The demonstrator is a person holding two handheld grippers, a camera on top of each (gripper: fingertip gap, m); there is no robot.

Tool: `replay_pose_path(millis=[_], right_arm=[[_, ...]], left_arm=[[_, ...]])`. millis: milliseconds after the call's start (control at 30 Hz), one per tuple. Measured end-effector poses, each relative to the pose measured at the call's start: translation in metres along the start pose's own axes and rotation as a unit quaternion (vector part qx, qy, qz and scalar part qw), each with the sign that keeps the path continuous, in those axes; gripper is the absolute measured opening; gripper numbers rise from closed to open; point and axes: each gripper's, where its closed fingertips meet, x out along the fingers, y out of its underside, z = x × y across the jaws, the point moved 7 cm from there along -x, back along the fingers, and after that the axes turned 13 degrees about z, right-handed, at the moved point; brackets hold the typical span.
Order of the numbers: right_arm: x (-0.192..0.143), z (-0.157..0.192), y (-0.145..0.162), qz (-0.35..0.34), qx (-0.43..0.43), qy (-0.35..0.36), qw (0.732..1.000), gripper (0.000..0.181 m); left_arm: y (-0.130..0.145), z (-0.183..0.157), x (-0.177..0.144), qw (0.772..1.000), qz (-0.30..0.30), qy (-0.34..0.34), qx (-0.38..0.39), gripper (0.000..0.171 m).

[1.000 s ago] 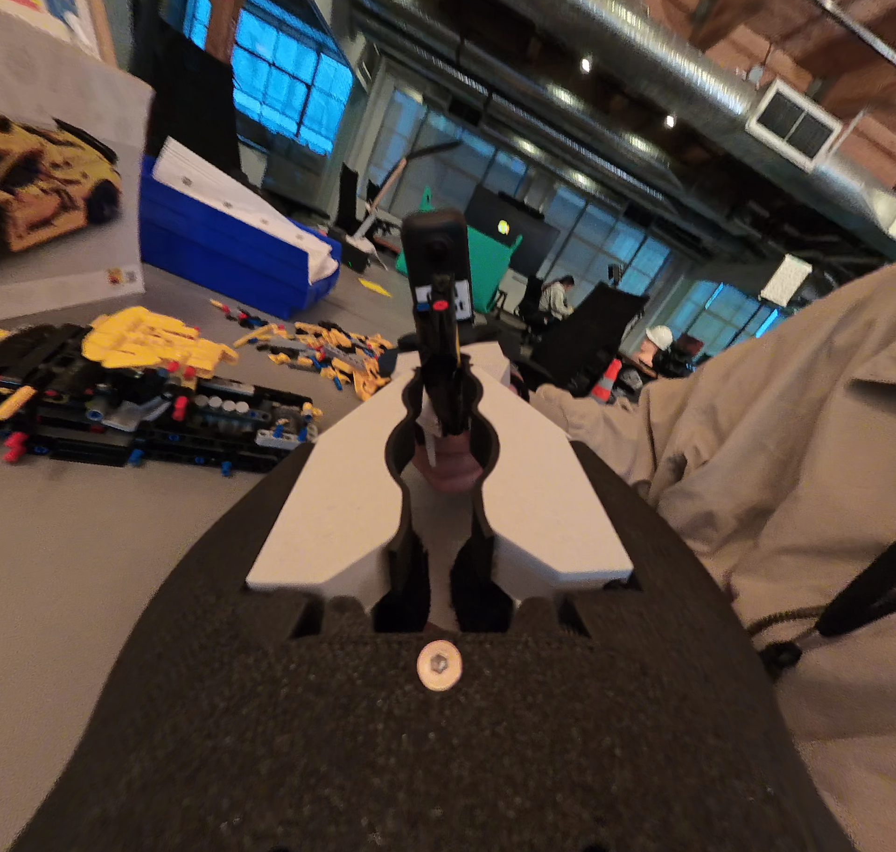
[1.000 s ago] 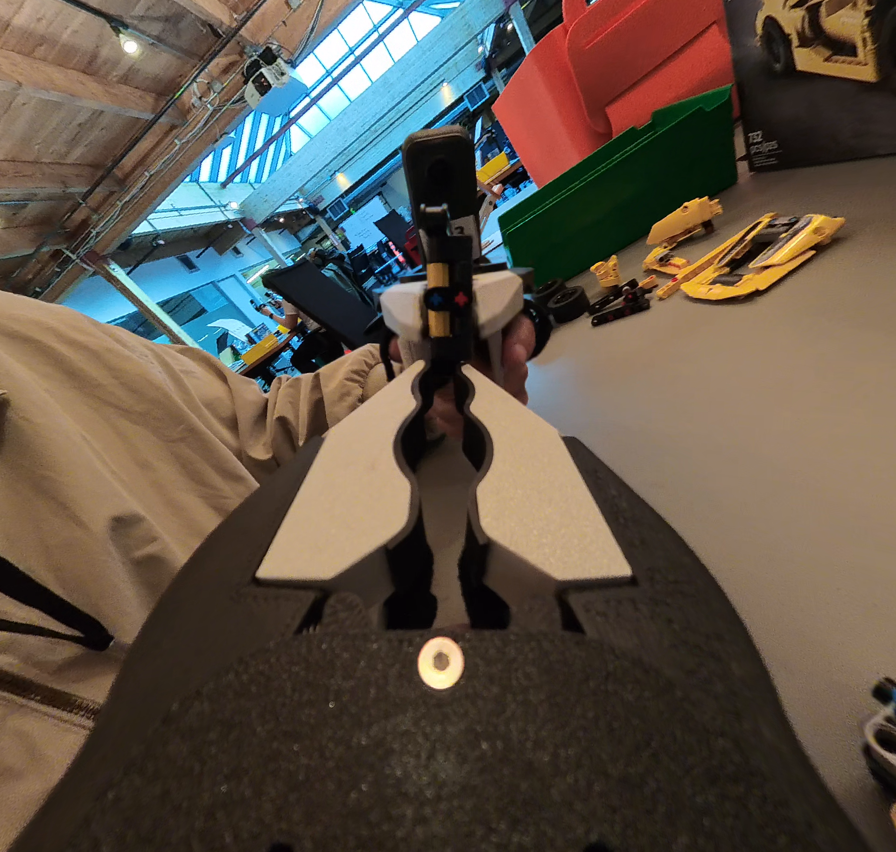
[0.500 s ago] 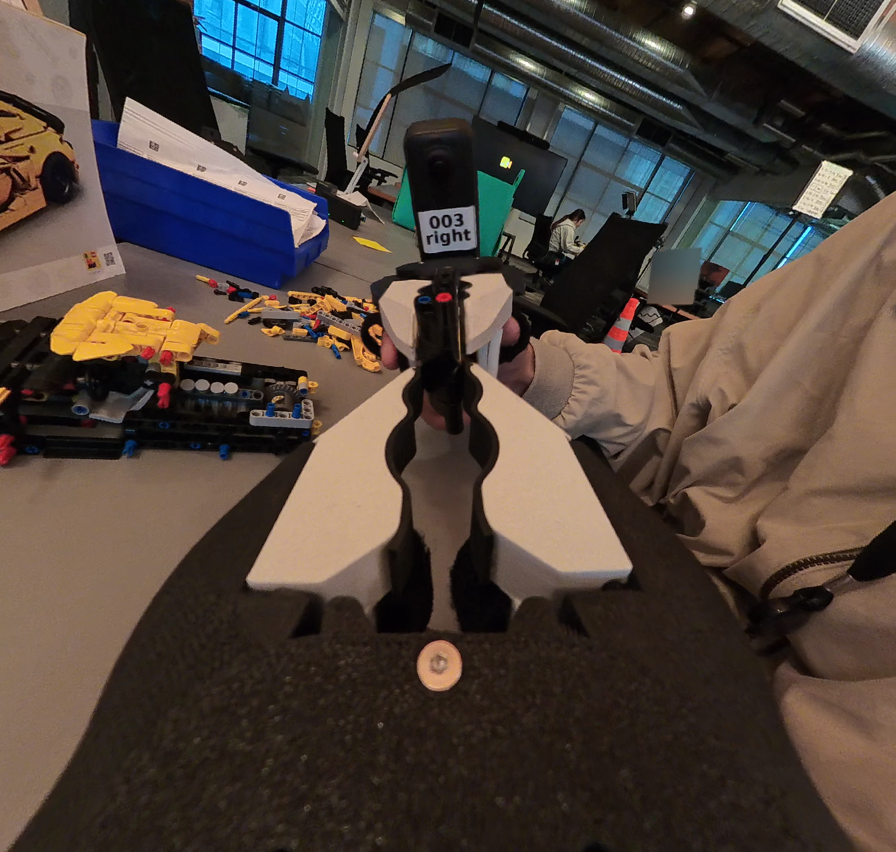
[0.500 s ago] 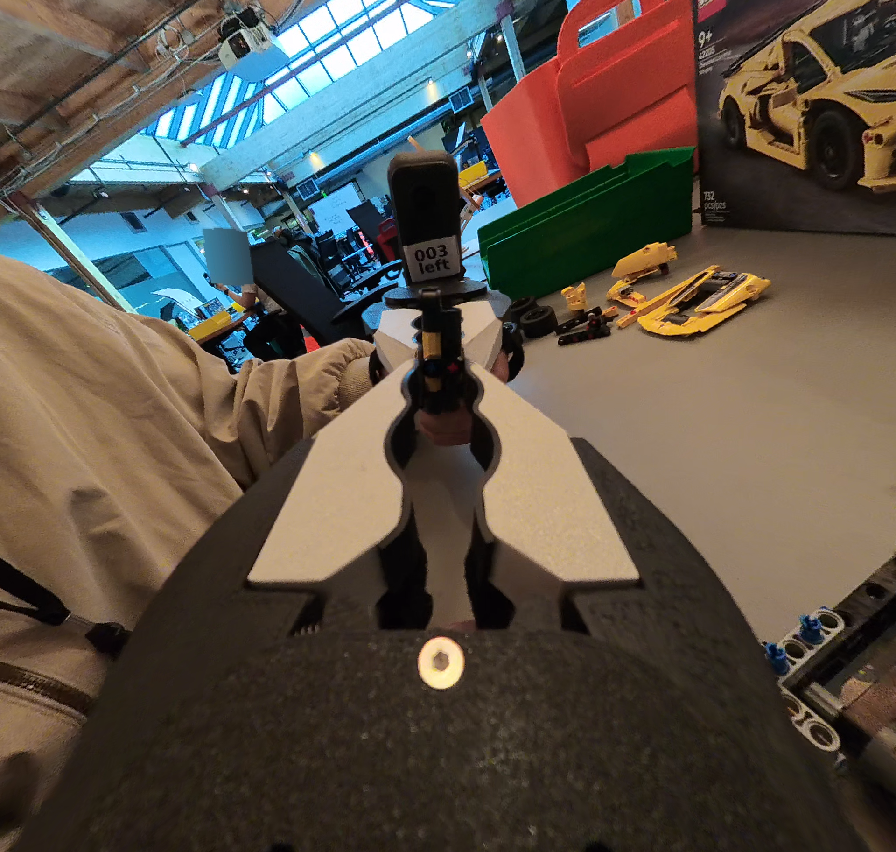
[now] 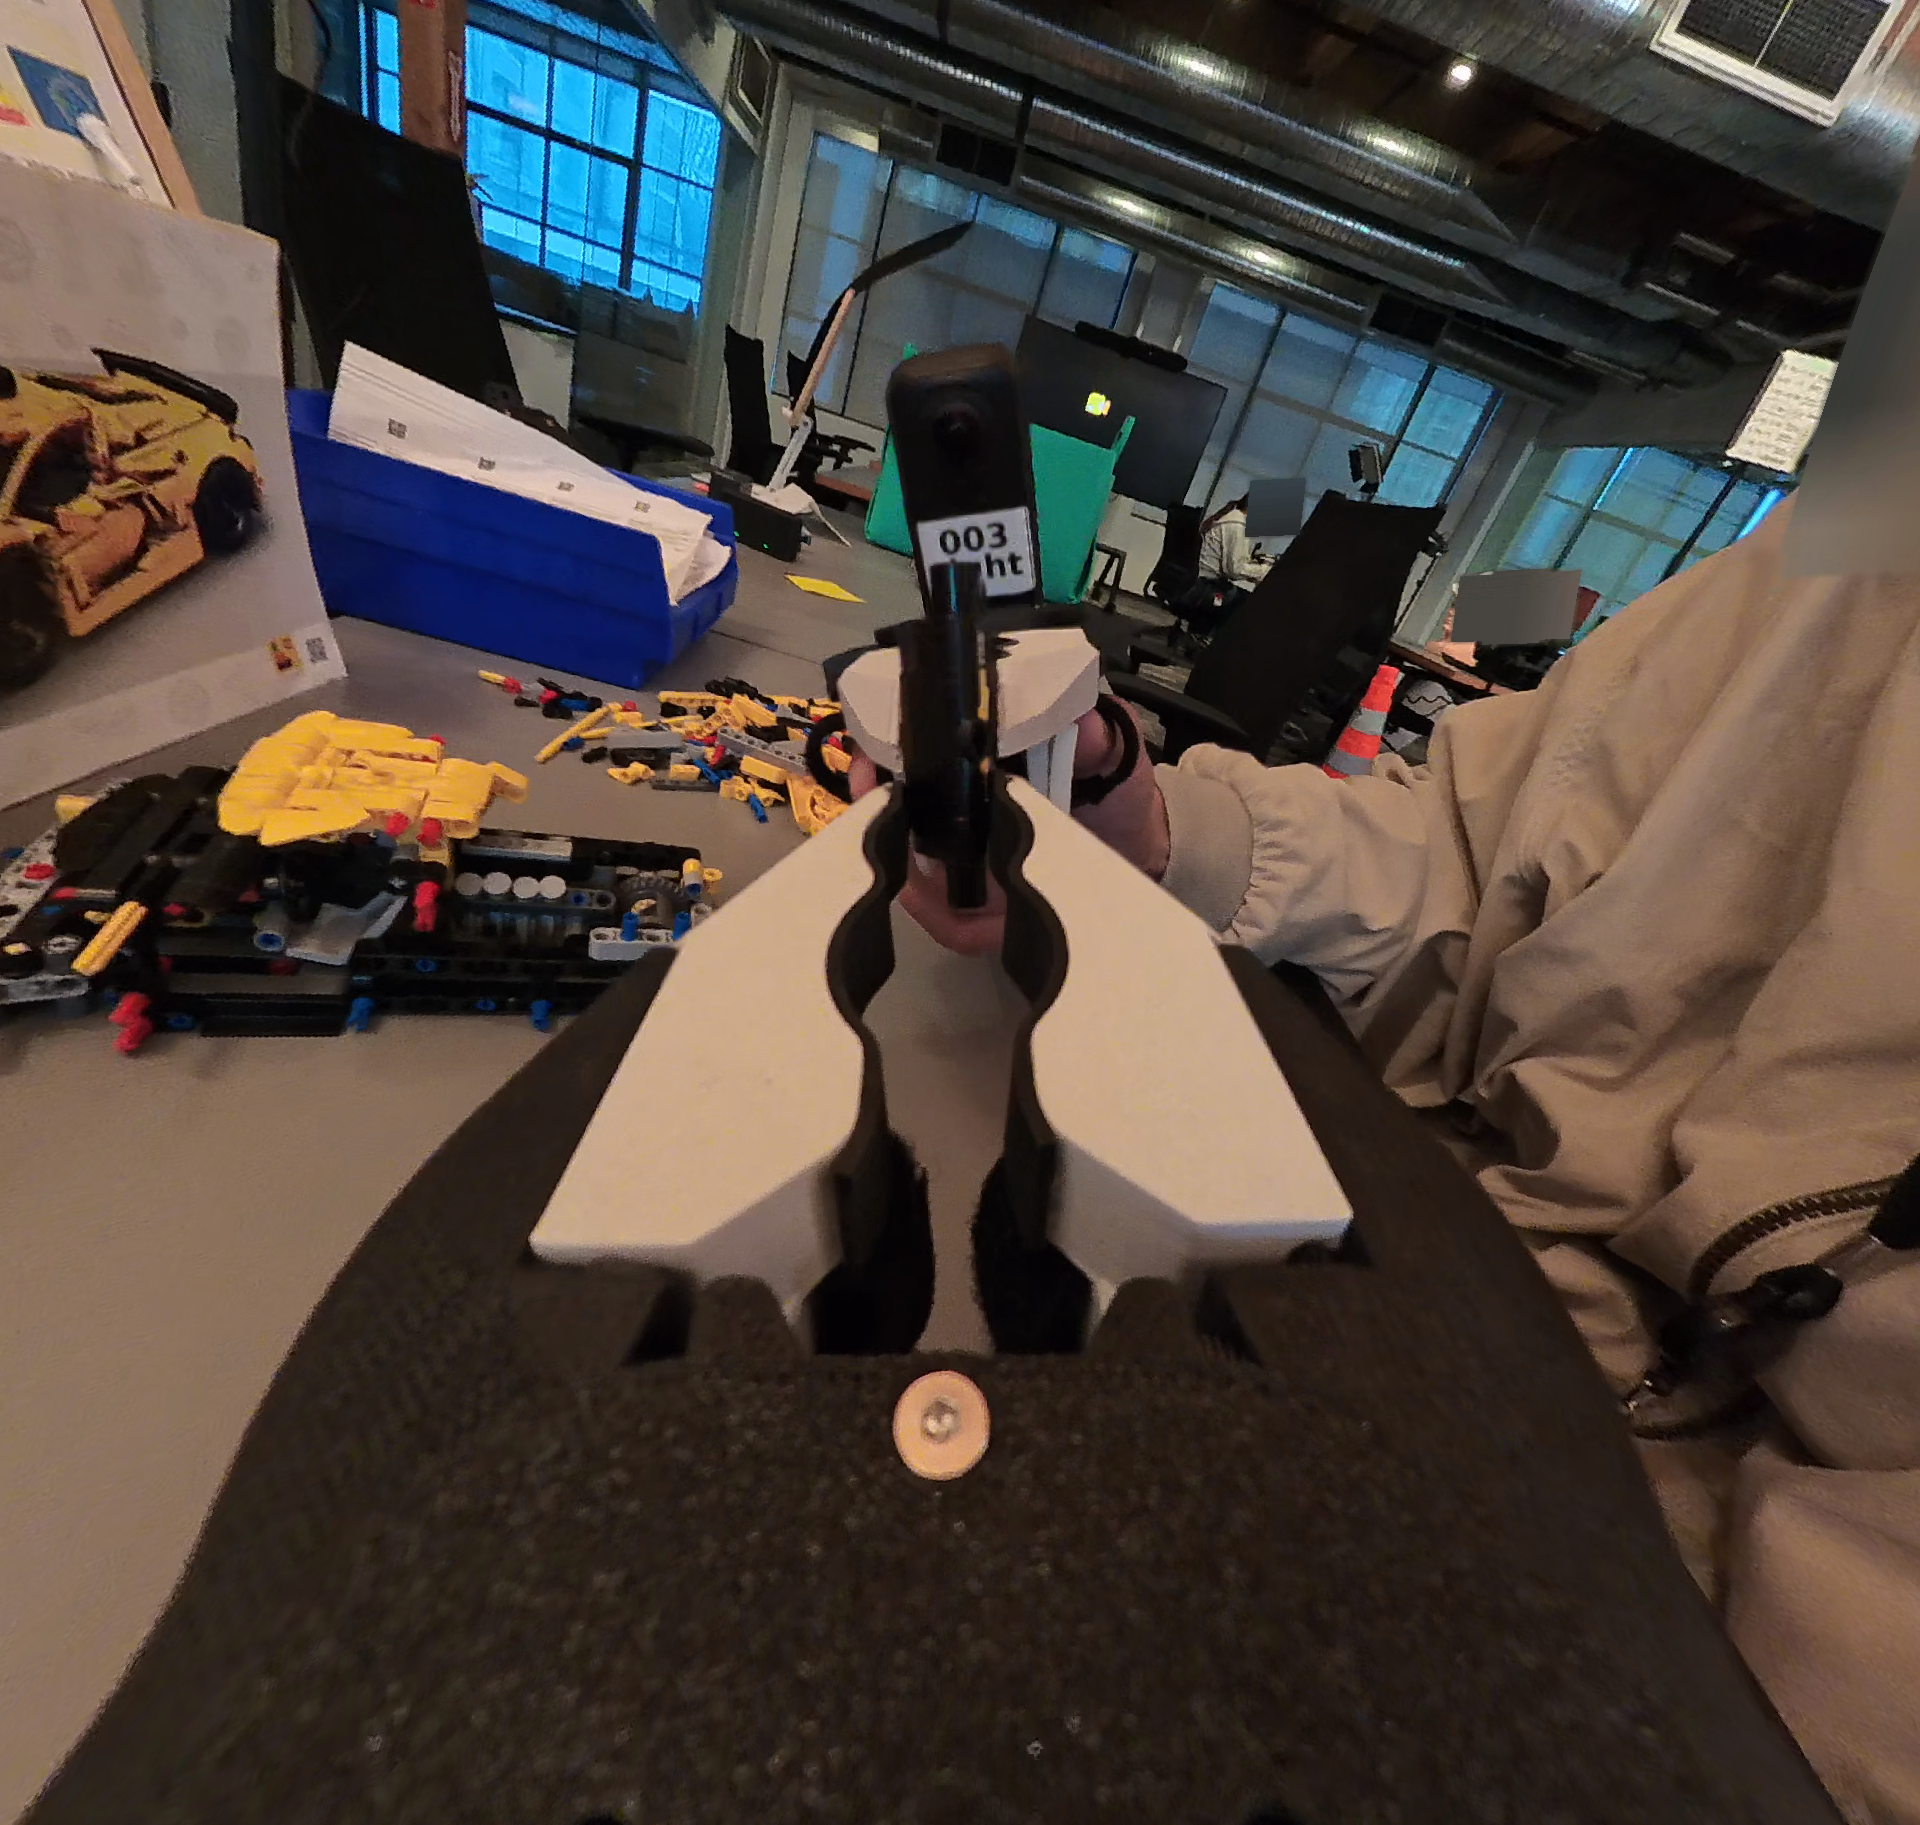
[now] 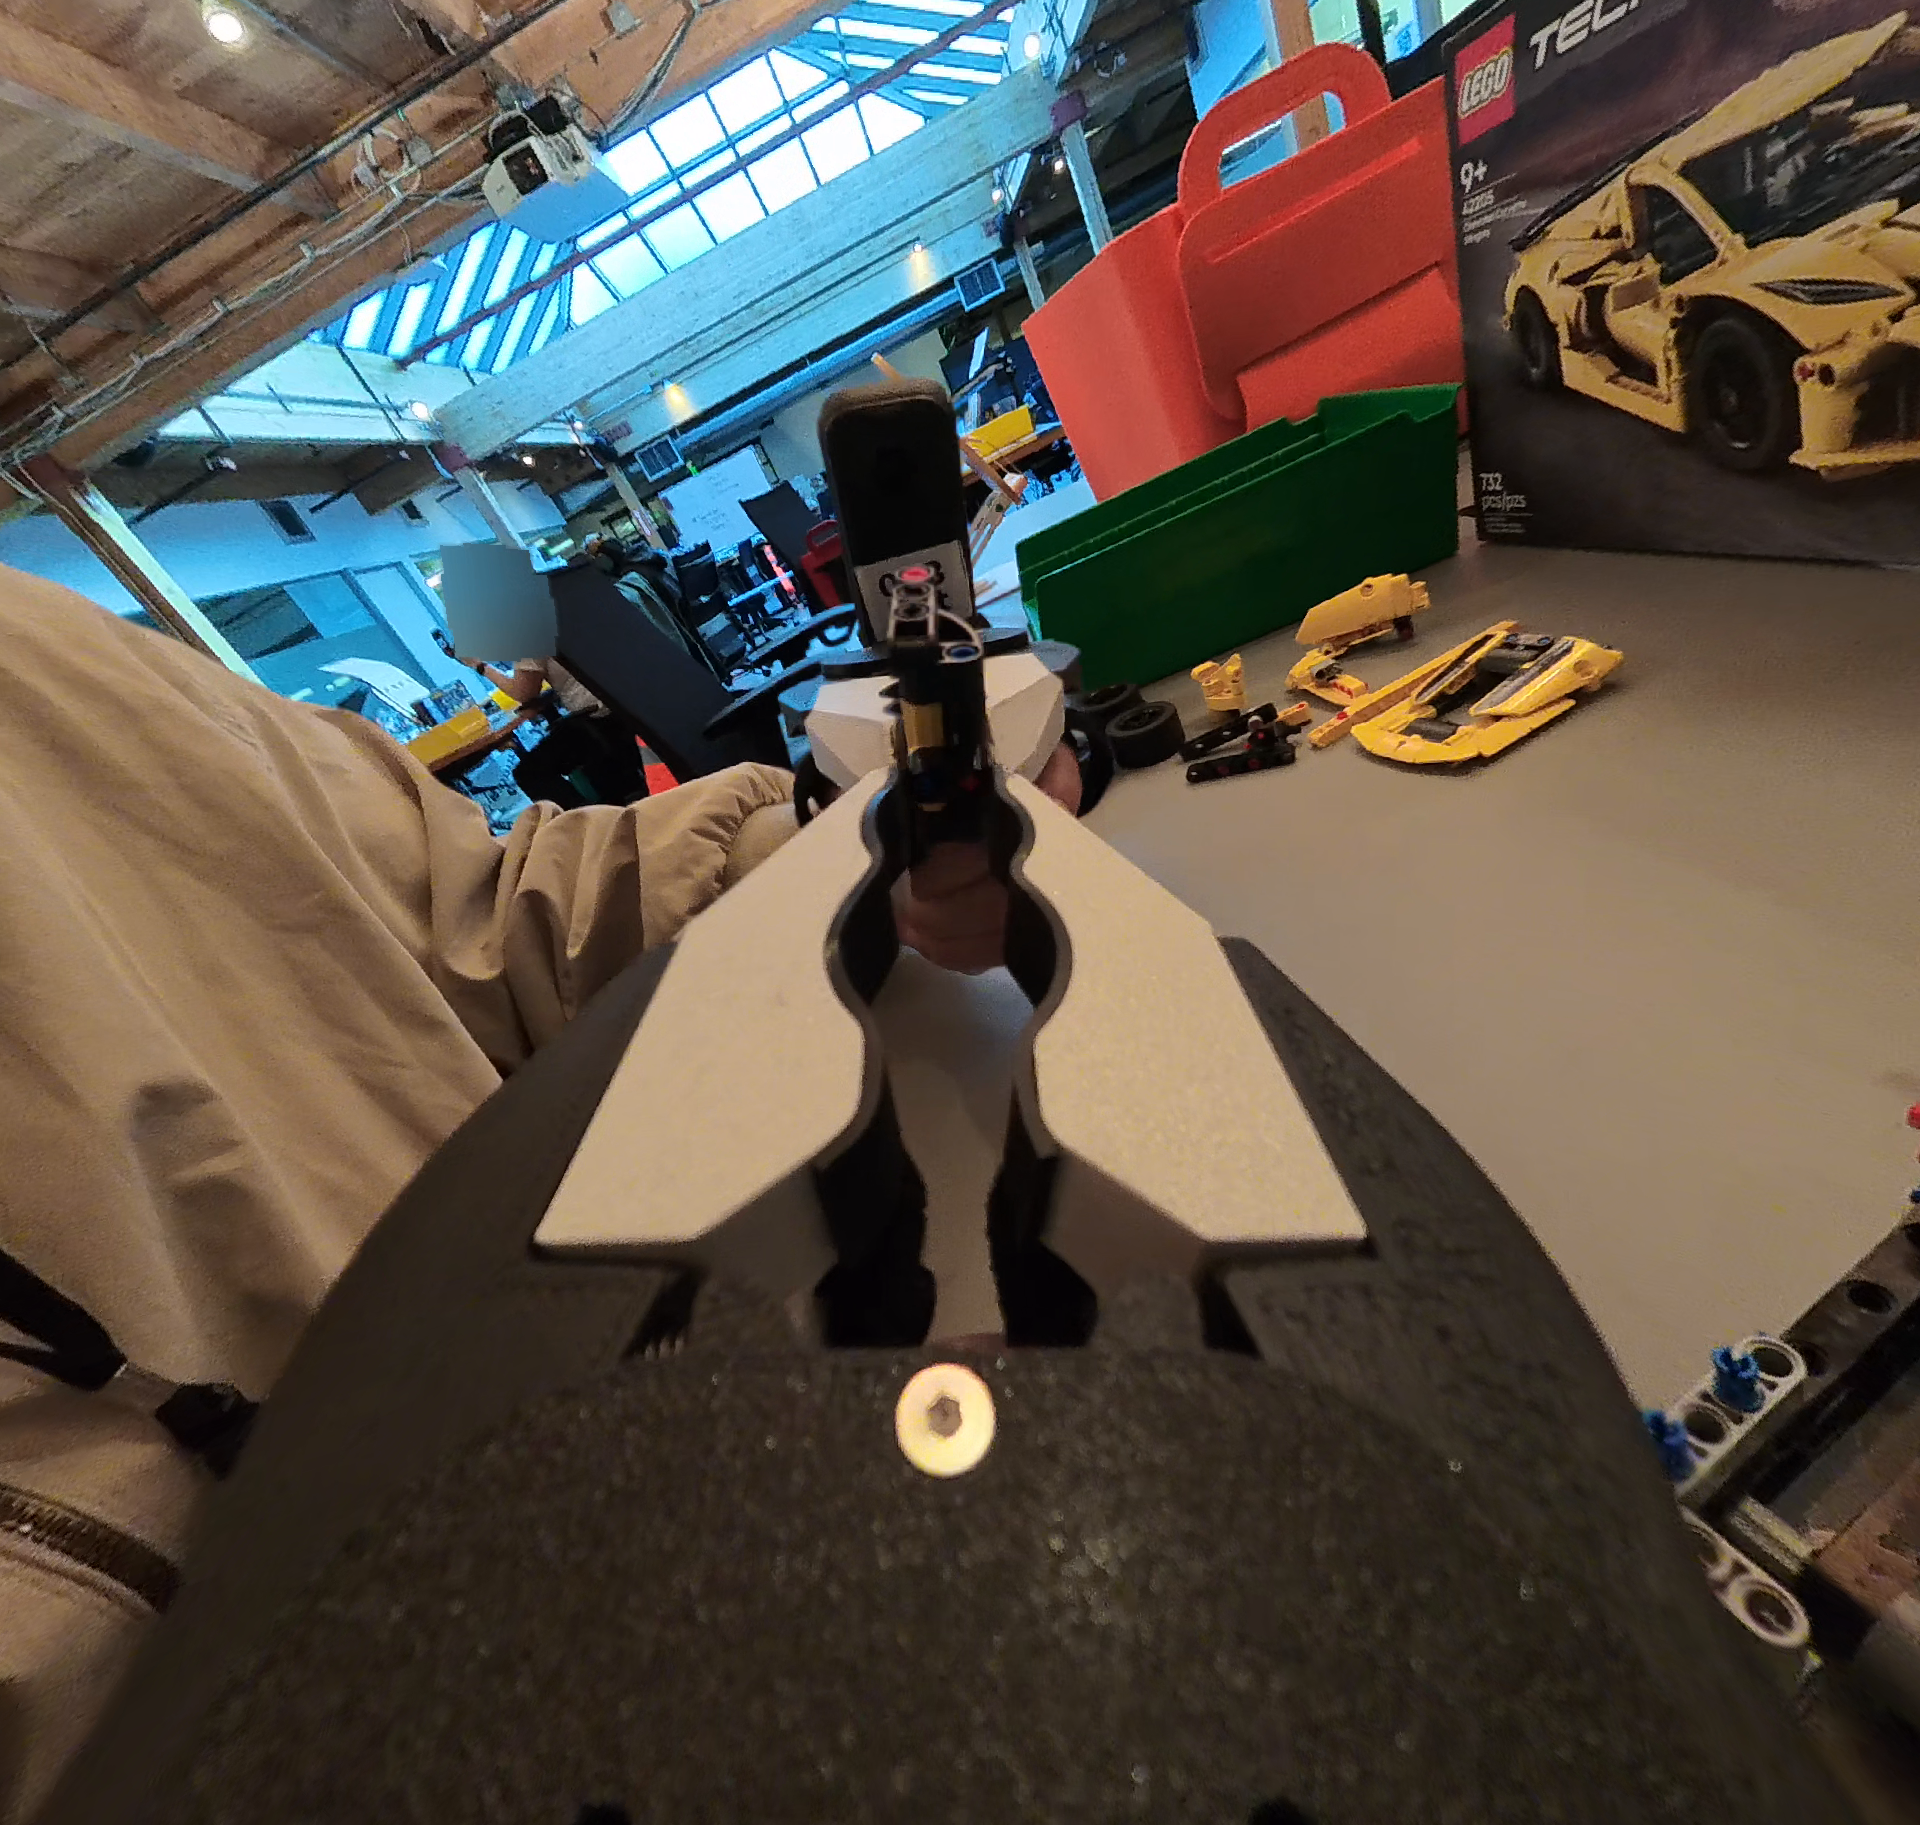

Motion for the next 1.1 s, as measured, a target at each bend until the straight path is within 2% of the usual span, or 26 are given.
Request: replay_pose_path(millis=[267,433,467,600,667,767,933,1000,1100], right_arm=[[-0.001,-0.001,0.002,0.002,0.005,-0.002,1.0,0.013],[0.0,-0.007,0.009,0.032,0.026,0.001,0.999,0.015],[-0.002,-0.009,0.008,0.036,0.017,0.015,0.999,0.023],[-0.015,-0.009,-0.002,-0.002,0.004,0.019,1.0,0.026],[-0.019,-0.008,-0.002,-0.004,0.002,0.016,1.0,0.024],[-0.019,-0.007,0.001,0.021,0.004,0.012,1.0,0.007],[-0.019,-0.01,0.004,0.029,0.028,0.01,0.999,0.006],[-0.017,-0.008,0.005,0.025,0.032,-0.01,0.999,0.007],[-0.017,-0.011,0.006,0.036,0.035,0.003,0.999,0.006]], left_arm=[[-0.003,0.001,-0.003,1.0,-0.025,-0.003,-0.016,0.013],[0.005,0.003,-0.002,1.0,0.015,-0.013,-0.019,0.014],[0.006,0.003,-0.002,1.0,0.015,-0.01,-0.023,0.015],[0.008,0.005,-0.001,0.998,0.015,0.012,-0.052,0.014],[0.011,0.004,0.003,0.998,0.032,0.016,-0.049,0.014],[0.015,0.005,0.006,0.997,0.056,0.007,-0.049,0.014],[0.013,0.011,0.003,0.996,0.04,-0.002,-0.076,0.015],[0.013,0.008,0.002,0.997,0.047,0.007,-0.064,0.014],[0.014,0.01,0.003,0.996,0.057,-0.005,-0.066,0.014]])
